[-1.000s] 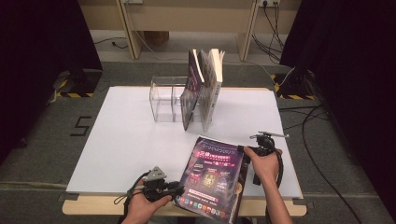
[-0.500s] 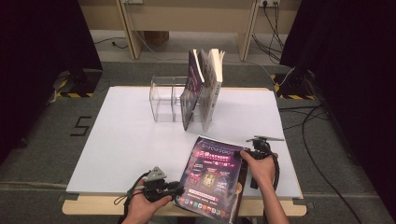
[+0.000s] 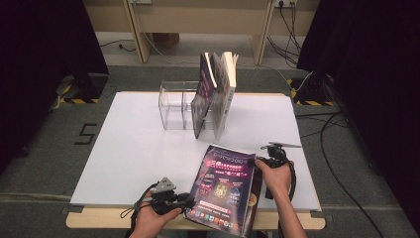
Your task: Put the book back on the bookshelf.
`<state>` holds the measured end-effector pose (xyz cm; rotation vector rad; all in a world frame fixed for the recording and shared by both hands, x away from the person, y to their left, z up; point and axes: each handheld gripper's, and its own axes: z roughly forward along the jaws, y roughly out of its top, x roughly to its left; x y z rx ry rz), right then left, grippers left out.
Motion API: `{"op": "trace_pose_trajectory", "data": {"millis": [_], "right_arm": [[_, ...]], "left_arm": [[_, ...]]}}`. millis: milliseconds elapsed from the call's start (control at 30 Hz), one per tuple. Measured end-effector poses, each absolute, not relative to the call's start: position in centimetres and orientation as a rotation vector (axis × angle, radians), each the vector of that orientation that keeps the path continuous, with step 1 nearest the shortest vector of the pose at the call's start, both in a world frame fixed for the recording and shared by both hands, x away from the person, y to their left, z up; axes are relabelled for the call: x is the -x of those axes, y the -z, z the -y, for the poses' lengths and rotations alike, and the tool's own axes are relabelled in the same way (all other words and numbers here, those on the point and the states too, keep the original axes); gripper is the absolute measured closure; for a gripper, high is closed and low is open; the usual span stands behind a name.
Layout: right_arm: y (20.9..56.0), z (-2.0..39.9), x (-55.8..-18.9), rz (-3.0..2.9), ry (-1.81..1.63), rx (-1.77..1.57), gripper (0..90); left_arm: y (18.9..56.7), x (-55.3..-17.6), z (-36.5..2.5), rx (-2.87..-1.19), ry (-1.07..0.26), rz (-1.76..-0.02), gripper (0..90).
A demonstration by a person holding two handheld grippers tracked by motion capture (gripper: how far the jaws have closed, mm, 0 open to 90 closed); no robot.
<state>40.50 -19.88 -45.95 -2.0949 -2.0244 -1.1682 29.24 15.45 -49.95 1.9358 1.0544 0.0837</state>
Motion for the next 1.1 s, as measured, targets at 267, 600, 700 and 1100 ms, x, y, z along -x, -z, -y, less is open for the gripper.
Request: {"op": "trace_pose_trajectory", "data": {"millis": [267, 600, 700, 1100], "right_arm": [[45.7, 19.2, -40.4, 2.132, 1.155, 2.085, 76.7], [44.8, 18.5, -40.0, 2.126, 1.223, 2.090, 79.6], [44.3, 18.2, -39.9, 2.120, 1.256, 2.085, 80.6], [43.0, 17.3, -39.4, 2.161, 1.331, 2.053, 81.7]], "left_arm": [[49.9, -29.2, -15.5, -1.936, -0.089, -1.055, 66.5], [50.0, -29.0, -15.5, -1.931, -0.090, -1.050, 66.0], [50.1, -29.0, -15.5, -1.924, -0.088, -1.048, 65.7], [49.2, -29.3, -18.3, -1.829, -0.124, -1.060, 61.4]]}}
